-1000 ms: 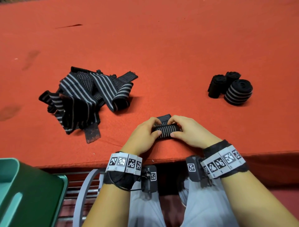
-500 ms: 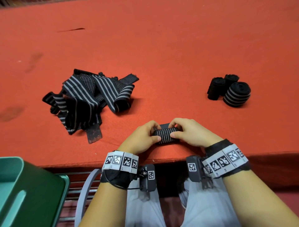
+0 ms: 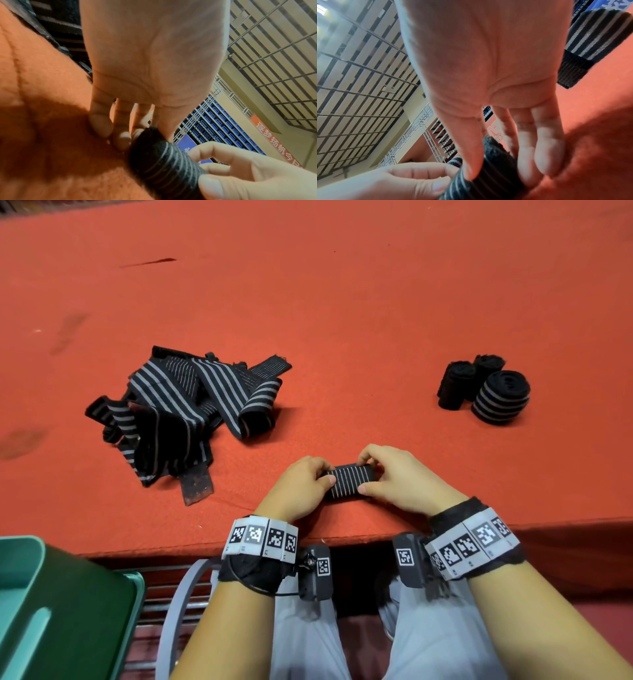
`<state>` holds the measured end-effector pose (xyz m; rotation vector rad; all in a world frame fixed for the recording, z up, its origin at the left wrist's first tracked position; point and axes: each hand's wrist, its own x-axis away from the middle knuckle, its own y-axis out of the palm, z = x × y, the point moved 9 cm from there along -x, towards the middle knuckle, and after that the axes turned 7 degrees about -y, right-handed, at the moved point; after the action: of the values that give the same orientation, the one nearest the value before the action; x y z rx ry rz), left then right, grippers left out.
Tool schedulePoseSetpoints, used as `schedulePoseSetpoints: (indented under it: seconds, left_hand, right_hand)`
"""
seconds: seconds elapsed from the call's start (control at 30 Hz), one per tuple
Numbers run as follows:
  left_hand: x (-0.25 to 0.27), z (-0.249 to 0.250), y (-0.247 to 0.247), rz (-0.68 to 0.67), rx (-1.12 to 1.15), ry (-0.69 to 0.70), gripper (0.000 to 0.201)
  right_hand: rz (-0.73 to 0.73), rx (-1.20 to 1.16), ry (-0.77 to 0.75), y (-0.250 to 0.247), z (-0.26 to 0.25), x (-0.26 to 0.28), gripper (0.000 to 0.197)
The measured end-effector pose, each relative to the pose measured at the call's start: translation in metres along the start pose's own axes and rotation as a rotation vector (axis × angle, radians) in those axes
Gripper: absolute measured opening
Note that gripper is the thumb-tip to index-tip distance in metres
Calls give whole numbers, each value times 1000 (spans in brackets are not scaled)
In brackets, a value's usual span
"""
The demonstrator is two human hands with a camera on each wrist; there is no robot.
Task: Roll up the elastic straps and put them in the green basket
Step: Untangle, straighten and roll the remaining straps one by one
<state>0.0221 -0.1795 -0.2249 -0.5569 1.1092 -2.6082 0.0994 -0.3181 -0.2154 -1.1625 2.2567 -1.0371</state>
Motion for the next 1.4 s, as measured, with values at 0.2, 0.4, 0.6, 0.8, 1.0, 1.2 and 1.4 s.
schedulePoseSetpoints:
  seconds: [0.2, 0.4, 0.6, 0.8, 1.0, 1.2, 1.4]
  left_hand:
    - [1, 5, -7, 130, 44, 71, 10]
    - [-2, 4, -5, 108, 14, 86, 28]
    - [-12, 1, -3, 54, 28, 32, 22]
    - [-19, -4, 0, 34, 29, -16, 21]
    - [-23, -6, 1, 33, 16, -54, 26]
    - [-26, -6, 3, 11, -8, -85, 31]
    - [-18, -5, 3, -7, -23, -85, 27]
  right_hand:
    - [24, 9, 16, 1, 9, -9, 21]
    - [28, -2, 38, 2, 11, -20, 27]
    - [37, -72, 106, 1, 12, -22, 12]
    - [10, -103, 175, 8, 24, -31, 12]
    - [-11, -139, 227, 10, 31, -37, 15]
    - [-24, -172, 256, 14, 37, -42, 16]
    - [-45, -215, 238, 17, 36, -38, 21]
